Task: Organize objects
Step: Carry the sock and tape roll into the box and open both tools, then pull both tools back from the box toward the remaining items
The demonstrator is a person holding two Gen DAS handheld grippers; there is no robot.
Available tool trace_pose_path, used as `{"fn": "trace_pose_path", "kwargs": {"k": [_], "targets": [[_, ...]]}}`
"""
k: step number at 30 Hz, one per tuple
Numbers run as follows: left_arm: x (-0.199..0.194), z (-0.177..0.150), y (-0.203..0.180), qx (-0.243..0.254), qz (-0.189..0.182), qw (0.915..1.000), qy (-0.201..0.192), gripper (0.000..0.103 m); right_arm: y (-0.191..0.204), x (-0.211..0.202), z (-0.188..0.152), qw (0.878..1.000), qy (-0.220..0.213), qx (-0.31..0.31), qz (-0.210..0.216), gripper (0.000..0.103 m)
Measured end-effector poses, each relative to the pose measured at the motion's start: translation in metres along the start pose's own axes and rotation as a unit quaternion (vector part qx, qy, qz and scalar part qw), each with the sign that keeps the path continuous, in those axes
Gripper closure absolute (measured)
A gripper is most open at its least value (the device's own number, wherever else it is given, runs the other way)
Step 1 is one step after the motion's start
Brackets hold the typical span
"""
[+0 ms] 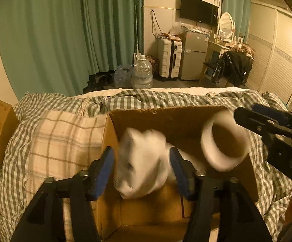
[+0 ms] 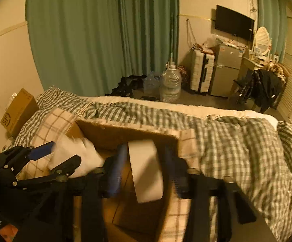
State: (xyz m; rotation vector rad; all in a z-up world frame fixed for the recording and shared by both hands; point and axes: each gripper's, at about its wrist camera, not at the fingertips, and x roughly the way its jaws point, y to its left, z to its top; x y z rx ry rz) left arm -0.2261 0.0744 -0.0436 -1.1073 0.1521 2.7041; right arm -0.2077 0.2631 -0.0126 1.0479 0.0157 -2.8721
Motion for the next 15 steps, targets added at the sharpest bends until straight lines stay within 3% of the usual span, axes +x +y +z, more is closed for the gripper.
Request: {"fn": "trace_pose_path", "kwargs": {"k": [1, 3, 10, 15], "targets": [[-0.005, 0.000, 0.000, -0.004, 0.005, 1.0000, -0.004, 0.012, -0.002, -0.009, 0.001, 1.000, -0.006, 0.003, -0.009, 0.029], [-0.021, 0.002, 0.003, -0.016, 0.012, 0.9995, -0.023, 0.005, -0.006, -0.028, 0.004, 1.000, -0.020, 0.009, -0.019, 0.029], [-0.092, 0.009, 0.012, -0.020, 0.026, 0.9978, -0.057, 0.000, -0.005, -0.120, 0.012, 0.997, -0.061, 0.011, -0.055, 0.013], [-0.154, 0.002, 0.025, -0.033, 0.036, 0.9950, -0.087, 0.000, 0.007, -0.189, 0.001, 0.995, -0.090, 0.017, -0.043, 0.007]]}}
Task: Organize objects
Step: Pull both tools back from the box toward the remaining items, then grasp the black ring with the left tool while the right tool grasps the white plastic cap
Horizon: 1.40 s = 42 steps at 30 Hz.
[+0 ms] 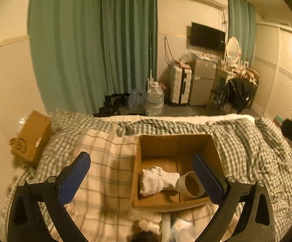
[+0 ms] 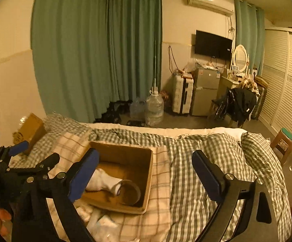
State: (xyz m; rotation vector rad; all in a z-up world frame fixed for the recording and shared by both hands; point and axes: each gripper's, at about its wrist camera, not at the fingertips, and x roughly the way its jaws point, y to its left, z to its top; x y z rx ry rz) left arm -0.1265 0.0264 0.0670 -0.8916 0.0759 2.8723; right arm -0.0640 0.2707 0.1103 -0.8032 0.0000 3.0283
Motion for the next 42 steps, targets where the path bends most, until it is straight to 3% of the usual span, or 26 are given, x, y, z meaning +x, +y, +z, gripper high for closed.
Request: {"fn": "trace_pose_path", "kwargs": {"k": [7, 12, 19, 24, 27, 33, 37, 42], "targets": [[-0.061, -0.026, 0.018, -0.024, 0.016, 0.9995, -0.013, 0.000, 0.011, -0.059, -0.030, 1.000, -0.010, -0.019, -0.002, 0.002], [-0.069, -0.063, 0.021, -0.014, 0.037, 0.9992, -0.003, 0.000, 0.011, -0.051, -0.071, 0.999, 0.024, -0.031, -0.010, 0.002], [-0.030, -0.133, 0.017, 0.004, 0.052, 0.9965, 0.065, 0.000, 0.020, 0.008, -0.137, 0.992, 0.105, -0.058, -0.026, 0.002], [0.016, -0.179, 0.011, 0.020, 0.058, 0.9893, 0.132, 0.000, 0.024, 0.046, -0.170, 0.982, 0.169, -0.081, -0.027, 0.002], [0.036, -0.195, 0.009, 0.019, 0.053, 0.9842, 0.168, 0.000, 0.020, 0.060, -0.180, 0.978, 0.192, -0.075, -0.020, 0.002], [0.063, -0.203, 0.010, 0.006, 0.028, 0.9794, 0.200, 0.000, 0.017, 0.077, -0.193, 0.971, 0.229, -0.067, -0.019, 0.002], [0.070, -0.204, 0.020, -0.026, 0.016, 0.9782, 0.206, 0.015, 0.019, 0.084, -0.201, 0.964, 0.257, -0.068, -0.021, 0.002], [0.076, -0.204, 0.009, -0.012, -0.017, 0.9779, 0.208, 0.038, 0.032, 0.093, -0.213, 0.955, 0.283, -0.094, -0.006, 0.006]]}}
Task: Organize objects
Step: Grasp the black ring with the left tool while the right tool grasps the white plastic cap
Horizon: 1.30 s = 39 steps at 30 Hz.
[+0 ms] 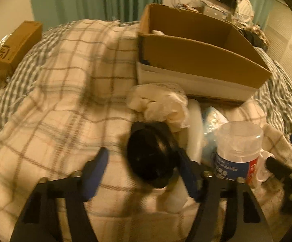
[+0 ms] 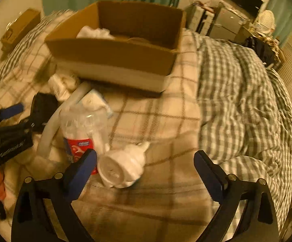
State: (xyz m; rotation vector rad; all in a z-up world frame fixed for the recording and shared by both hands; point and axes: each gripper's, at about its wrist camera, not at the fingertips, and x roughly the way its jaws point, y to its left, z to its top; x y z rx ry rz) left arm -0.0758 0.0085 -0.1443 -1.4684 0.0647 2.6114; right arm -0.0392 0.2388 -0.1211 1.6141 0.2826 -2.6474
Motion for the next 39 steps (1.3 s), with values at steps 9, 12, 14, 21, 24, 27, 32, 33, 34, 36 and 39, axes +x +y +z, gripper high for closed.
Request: {"fn": "trace_pose_path", "kwargs": {"k": [9, 12, 14, 21, 24, 27, 32, 33, 34, 36, 39], "targets": [[-0.001, 0.000, -0.009, 0.016, -0.049, 0.9986, -0.008, 0.089, 0.010, 0.025, -0.002, 0.999, 0.045, -0.019, -0.005, 0.007], [-0.008, -0.002, -0.011, 0.018, -0.046, 0.9987, -0.010, 0.091, 0.010, 0.027, -0.004, 0.998, 0.051, -0.018, -0.014, 0.013], [-0.016, -0.003, -0.011, 0.018, -0.047, 0.9987, -0.011, 0.093, 0.011, 0.027, -0.005, 0.998, 0.054, -0.019, -0.023, 0.019], [-0.040, -0.009, -0.010, 0.022, -0.042, 0.9986, -0.022, 0.094, 0.020, 0.054, -0.004, 0.993, 0.103, -0.043, -0.031, 0.051], [-0.049, -0.013, -0.009, 0.020, -0.044, 0.9985, -0.024, 0.095, 0.016, 0.043, -0.003, 0.996, 0.080, -0.031, -0.015, 0.052], [-0.058, -0.017, -0.005, 0.016, -0.046, 0.9985, -0.024, 0.095, 0.006, 0.019, -0.001, 0.999, 0.037, -0.006, 0.002, 0.052], [-0.077, -0.016, -0.002, 0.013, -0.051, 0.9981, -0.032, 0.095, -0.003, -0.030, -0.001, 0.998, -0.040, 0.020, 0.035, 0.052], [-0.082, -0.015, -0.002, 0.013, -0.055, 0.9977, -0.036, 0.095, -0.005, -0.038, -0.001, 0.997, -0.053, 0.022, 0.041, 0.052], [-0.087, -0.013, -0.001, 0.012, -0.060, 0.9974, -0.040, 0.095, -0.005, -0.051, 0.001, 0.996, -0.071, 0.025, 0.048, 0.053], [-0.099, -0.008, -0.001, 0.011, -0.070, 0.9962, -0.050, 0.095, -0.008, -0.067, 0.007, 0.994, -0.096, 0.025, 0.055, 0.052], [-0.115, 0.003, -0.003, 0.013, -0.079, 0.9947, -0.065, 0.095, -0.006, -0.094, 0.014, 0.988, -0.136, 0.023, 0.063, 0.053]]}}
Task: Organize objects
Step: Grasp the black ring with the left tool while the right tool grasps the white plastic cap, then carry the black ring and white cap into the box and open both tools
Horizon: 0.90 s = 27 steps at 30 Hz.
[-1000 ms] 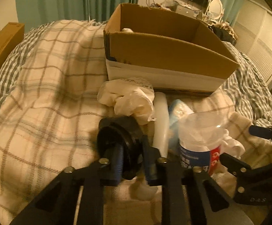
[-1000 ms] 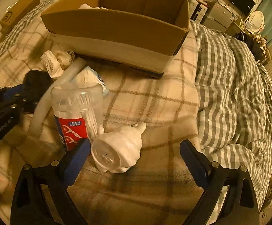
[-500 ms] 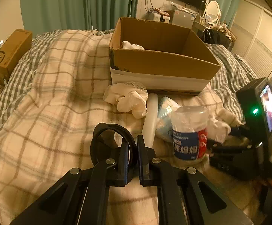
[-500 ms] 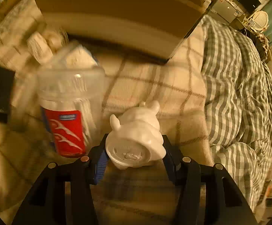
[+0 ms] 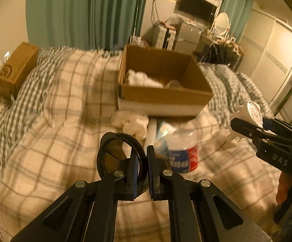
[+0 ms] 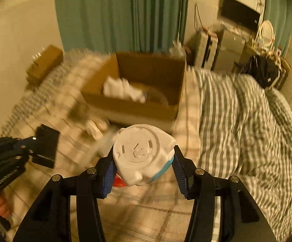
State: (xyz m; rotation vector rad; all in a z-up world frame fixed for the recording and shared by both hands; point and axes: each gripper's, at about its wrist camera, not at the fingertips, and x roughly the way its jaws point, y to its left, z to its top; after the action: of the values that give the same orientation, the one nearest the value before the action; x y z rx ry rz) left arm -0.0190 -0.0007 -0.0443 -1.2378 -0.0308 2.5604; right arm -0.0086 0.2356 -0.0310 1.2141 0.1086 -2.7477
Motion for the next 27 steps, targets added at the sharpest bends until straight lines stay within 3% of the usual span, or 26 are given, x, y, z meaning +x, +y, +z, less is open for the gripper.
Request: {"fn": "trace_pose_path", "kwargs": {"k": [8, 15, 21, 27], "targets": [[-0.023, 0.059, -0.018, 0.028, -0.006, 0.9984, -0.047, 0.095, 0.005, -0.033, 0.049, 0.998, -0.064, -0.021, 0.011, 0.053], [-0.009, 0.121, -0.028, 0.043, -0.005, 0.9962, -0.075, 0.095, -0.007, -0.028, 0.109, 0.995, -0.093, -0.030, -0.006, 0.053], [0.031, 0.164, -0.026, 0.042, -0.008, 0.9961, -0.077, 0.095, -0.022, 0.008, 0.156, 0.995, -0.098, -0.018, -0.009, 0.053], [0.086, 0.183, -0.028, 0.052, -0.003, 0.9968, -0.060, 0.095, -0.039, 0.067, 0.167, 0.997, -0.076, 0.007, -0.005, 0.053]]}}
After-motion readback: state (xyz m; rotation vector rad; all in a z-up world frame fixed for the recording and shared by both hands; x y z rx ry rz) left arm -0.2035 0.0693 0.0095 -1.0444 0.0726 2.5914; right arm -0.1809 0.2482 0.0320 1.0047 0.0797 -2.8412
